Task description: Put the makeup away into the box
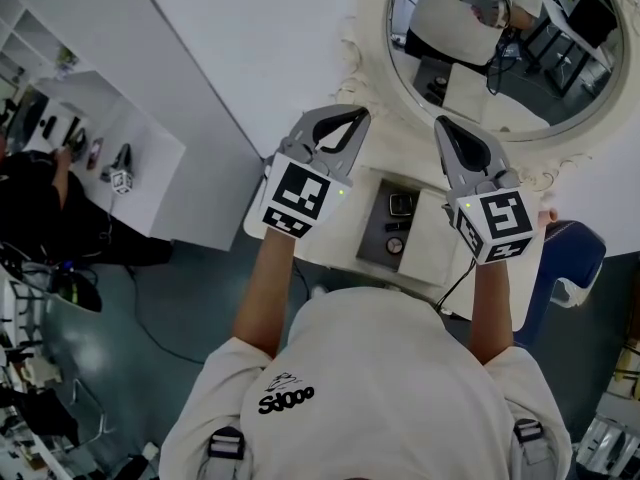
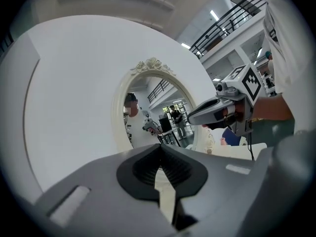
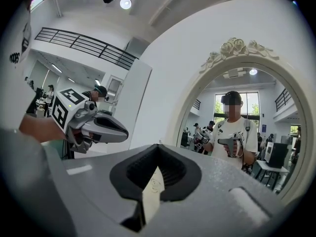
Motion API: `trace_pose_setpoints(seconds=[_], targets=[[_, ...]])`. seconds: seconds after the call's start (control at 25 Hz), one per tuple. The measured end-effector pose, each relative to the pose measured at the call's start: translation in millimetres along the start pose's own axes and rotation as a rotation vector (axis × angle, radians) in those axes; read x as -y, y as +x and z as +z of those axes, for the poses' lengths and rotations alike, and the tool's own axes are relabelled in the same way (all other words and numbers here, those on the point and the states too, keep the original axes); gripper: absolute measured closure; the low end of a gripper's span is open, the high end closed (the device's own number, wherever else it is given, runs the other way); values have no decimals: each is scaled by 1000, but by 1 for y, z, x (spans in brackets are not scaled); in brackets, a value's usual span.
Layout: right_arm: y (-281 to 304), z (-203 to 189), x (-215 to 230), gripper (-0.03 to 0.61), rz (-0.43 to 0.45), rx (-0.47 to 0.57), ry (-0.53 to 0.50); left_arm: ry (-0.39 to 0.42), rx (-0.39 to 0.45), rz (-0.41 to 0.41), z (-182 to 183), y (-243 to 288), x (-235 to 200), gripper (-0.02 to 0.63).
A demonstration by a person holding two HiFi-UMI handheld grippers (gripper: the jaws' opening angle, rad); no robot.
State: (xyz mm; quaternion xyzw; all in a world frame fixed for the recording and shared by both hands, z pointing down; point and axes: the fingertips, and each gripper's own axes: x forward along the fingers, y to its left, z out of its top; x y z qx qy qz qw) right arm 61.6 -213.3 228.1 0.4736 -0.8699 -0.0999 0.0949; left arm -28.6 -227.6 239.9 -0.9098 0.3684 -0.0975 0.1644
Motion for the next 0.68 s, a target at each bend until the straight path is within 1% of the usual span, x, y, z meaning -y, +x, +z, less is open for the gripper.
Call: trace_pose_setpoints(seconds=[0.24,0.48,0.68], targets=[[-1,-8,-1,577,-2,-18,-1,-20,-8,-11,-7,-1,4,597],[2,-14,-11,578,25,-28,-1,-30,-29,-18,-16,-2,6,597],[6,-18,-12,577,28,-36,1,-37,-41,-26,-21,-1,6,597]])
